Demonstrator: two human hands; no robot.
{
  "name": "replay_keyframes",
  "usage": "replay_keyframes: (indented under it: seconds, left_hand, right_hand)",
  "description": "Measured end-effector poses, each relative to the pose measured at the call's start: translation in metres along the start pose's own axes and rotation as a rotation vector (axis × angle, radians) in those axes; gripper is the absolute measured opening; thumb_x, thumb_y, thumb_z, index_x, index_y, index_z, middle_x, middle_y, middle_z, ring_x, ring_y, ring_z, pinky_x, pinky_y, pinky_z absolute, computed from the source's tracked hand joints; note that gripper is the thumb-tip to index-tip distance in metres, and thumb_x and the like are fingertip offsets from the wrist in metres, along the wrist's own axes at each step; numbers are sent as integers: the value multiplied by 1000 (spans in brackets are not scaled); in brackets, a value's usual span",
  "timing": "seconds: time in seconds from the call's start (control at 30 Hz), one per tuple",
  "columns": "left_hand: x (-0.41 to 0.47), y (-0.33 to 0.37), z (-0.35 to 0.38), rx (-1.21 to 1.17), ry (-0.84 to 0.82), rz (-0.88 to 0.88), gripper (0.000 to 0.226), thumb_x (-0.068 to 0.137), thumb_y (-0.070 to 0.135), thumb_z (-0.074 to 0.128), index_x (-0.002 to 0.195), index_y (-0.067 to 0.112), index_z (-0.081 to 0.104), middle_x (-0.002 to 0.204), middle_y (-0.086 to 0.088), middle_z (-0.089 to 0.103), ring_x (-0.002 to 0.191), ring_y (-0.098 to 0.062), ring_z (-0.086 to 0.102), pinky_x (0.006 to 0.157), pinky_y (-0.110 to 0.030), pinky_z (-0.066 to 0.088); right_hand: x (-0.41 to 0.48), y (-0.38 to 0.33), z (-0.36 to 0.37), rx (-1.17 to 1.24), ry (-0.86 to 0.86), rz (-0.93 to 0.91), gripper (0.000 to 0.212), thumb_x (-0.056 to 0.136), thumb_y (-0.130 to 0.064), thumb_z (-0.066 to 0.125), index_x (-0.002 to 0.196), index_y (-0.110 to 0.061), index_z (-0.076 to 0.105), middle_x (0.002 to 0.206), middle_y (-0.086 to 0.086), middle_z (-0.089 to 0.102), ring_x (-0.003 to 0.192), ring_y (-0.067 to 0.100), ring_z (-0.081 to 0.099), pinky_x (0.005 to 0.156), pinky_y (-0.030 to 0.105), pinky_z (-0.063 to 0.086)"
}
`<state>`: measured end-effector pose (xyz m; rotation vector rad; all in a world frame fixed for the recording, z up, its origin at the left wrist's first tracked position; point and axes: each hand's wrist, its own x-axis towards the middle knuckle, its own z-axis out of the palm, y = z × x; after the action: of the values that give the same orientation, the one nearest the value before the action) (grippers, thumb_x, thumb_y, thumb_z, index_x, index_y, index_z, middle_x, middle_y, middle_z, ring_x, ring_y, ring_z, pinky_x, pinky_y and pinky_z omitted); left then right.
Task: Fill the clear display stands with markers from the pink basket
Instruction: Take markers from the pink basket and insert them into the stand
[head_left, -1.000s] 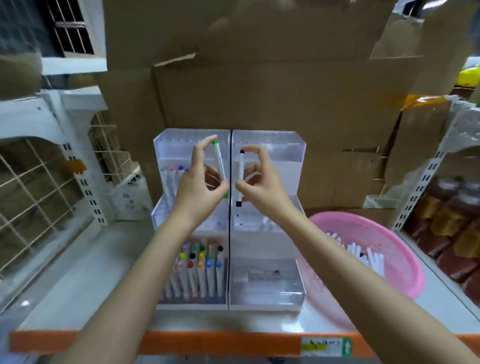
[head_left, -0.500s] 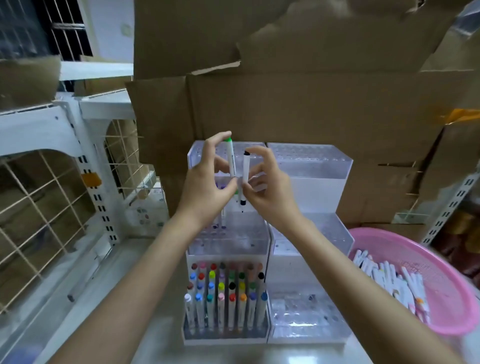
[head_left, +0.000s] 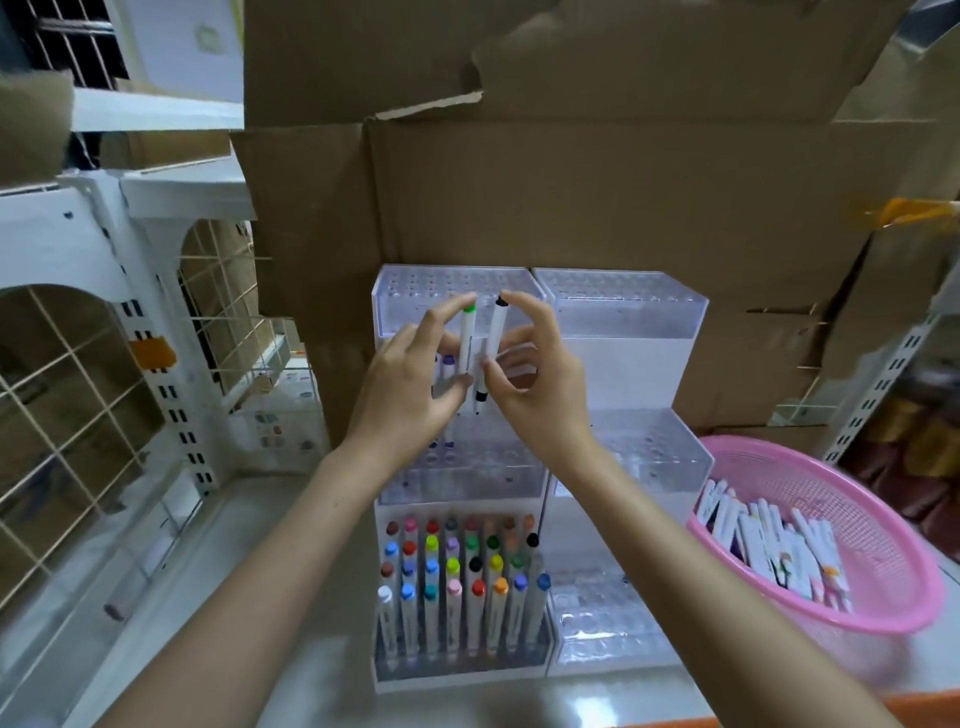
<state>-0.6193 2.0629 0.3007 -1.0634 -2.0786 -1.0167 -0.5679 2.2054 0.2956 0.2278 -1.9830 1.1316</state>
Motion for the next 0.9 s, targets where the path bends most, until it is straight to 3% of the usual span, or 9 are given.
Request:
replay_keyframes:
  seconds: [0.23, 0.4, 0.57, 0.67, 0.77, 0.9]
  left_hand:
    - [-2, -7, 6, -42, 24, -12, 76, 80, 22, 75, 141, 30, 30, 90, 8, 57, 87, -8, 55, 84, -29, 47]
    - [-4, -8, 7, 34, 13, 39, 79, 78, 16, 75, 141, 29, 30, 89, 13, 48, 86, -2, 46, 85, -34, 47]
    - [-6, -10, 10, 105, 19, 71, 80, 74, 14, 79, 140, 20, 35, 94, 9, 53, 93, -10, 50, 89, -30, 38]
    - [-7, -11, 11, 187, 9, 94, 77, 72, 16, 80, 138, 15, 40, 103, 0, 60, 100, -12, 45, 89, -29, 32]
    - [-8, -10, 11, 215, -1, 103, 67, 72, 17, 79, 132, 13, 47, 106, -3, 60, 100, -14, 46, 89, -32, 37]
    - [-7, -12, 11, 266, -26, 112, 52, 74, 17, 78, 120, 12, 56, 106, -4, 59, 101, -19, 49, 86, -29, 35]
  right_hand:
    - [0, 2, 2, -20, -14, 4, 60, 84, -4, 68, 123, -42, 42, 82, -8, 57, 68, 8, 65, 61, 15, 51]
    - [0, 4, 2, -29, -3, -4, 57, 84, -5, 69, 124, -39, 45, 82, -9, 57, 67, 9, 64, 61, 16, 51]
    - [0, 6, 2, -56, -2, 0, 55, 83, -4, 68, 127, -31, 48, 80, -10, 56, 65, 10, 63, 60, 20, 54]
    - [-1, 6, 2, -59, -3, -12, 57, 83, -3, 68, 126, -34, 47, 78, -14, 55, 65, 8, 62, 59, 15, 50]
    - [0, 7, 3, -60, -3, -13, 59, 82, -1, 67, 124, -38, 46, 77, -16, 54, 64, 8, 61, 60, 14, 49]
    - [-1, 10, 3, -91, 2, -37, 56, 82, -1, 68, 128, -27, 49, 77, -18, 52, 64, 6, 60, 60, 13, 49]
